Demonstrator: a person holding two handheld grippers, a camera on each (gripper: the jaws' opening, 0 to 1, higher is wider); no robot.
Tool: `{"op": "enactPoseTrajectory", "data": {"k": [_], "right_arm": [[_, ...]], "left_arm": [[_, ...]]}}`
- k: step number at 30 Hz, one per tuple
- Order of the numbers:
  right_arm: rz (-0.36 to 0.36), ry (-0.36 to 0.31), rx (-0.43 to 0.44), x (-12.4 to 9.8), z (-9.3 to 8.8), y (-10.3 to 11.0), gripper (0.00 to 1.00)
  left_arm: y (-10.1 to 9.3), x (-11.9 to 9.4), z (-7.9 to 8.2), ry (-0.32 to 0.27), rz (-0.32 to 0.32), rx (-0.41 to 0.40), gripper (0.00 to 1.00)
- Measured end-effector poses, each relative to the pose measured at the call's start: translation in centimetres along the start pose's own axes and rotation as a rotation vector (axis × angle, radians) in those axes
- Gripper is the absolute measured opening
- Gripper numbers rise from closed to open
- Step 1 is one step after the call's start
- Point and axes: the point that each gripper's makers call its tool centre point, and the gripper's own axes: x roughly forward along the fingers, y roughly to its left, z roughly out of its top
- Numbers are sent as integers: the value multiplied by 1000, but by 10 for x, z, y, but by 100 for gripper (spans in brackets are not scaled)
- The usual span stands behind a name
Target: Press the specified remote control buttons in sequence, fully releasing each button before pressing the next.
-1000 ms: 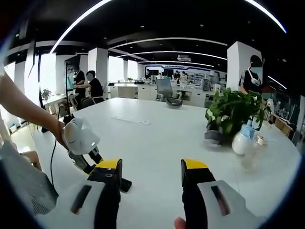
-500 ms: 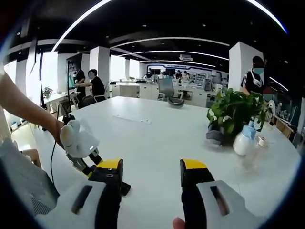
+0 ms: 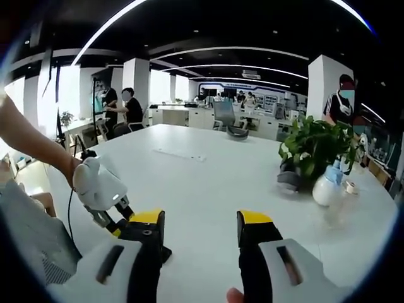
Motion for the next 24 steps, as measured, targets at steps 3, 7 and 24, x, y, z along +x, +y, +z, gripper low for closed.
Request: {"op": "enactPoseTrajectory", "data": {"k": [3,7,24], "right_arm": [[3,2,3,0,0,1,47],[7,-3,7,0,1,1,46],[19,9,-1,1,-2,4,45]], "left_arm": [[-3,0,1,5,2,8,23],[-7,-1,1,15,5,22,23],[-29,-2,3,-6,7,87,23]]}}
